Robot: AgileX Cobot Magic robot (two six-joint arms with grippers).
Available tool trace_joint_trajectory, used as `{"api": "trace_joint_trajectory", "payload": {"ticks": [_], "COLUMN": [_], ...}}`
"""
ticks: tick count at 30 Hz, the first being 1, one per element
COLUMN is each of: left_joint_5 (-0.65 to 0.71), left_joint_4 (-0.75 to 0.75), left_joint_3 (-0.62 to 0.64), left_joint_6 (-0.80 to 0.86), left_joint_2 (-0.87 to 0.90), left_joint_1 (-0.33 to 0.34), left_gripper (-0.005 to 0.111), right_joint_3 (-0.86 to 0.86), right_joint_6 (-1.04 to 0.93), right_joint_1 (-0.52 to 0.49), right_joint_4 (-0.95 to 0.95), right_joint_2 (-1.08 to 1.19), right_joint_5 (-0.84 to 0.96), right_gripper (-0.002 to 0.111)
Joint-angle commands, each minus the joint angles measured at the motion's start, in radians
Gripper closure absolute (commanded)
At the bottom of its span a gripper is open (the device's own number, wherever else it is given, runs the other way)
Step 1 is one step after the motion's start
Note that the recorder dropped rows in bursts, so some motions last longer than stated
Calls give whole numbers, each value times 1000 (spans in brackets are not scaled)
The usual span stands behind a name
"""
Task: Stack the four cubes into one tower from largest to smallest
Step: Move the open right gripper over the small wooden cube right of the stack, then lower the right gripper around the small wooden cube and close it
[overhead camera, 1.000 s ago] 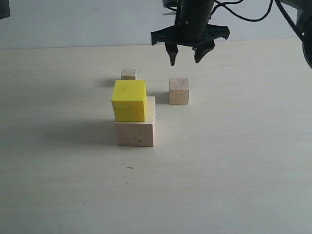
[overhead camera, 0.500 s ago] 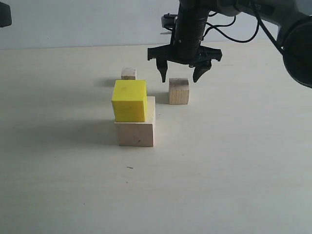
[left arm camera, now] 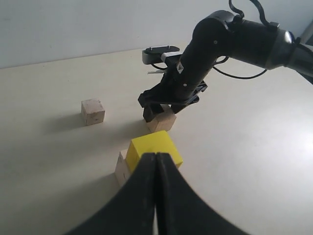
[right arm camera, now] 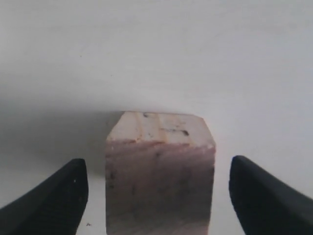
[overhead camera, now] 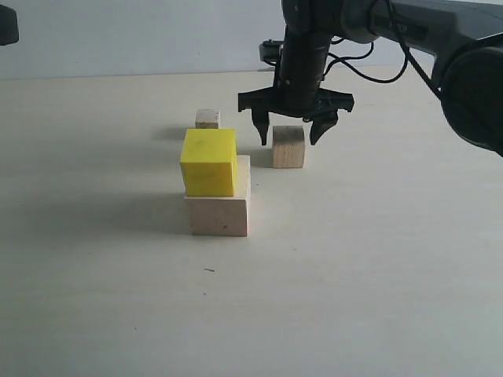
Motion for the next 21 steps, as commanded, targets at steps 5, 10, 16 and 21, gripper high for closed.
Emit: {"api": "trace_joint_trajectory", "payload": {"ticks": [5,10,16,21], "left_joint_5": [1,9,21,26], "left_joint_4": [6,5,5,5], "left_joint_3": [1,1,1,1], "left_joint_6": [0,0,0,0], "left_joint_2": [-4,-4,-4,-4], "left_joint_1": [1,1,1,1], "left_gripper": [107,107,107,107], "right_joint_3": [-13,-13,-13,-14], "right_joint_6": [-21,-37,-37,-44], "right_joint_1": [-3,-3,-3,-3], "right_joint_4": [-2,-2,-25,-30], "right_joint_2": [2,3,5,41], "right_joint_5": [-47,-45,-31,8], "right_gripper": [44,50,50,50]}}
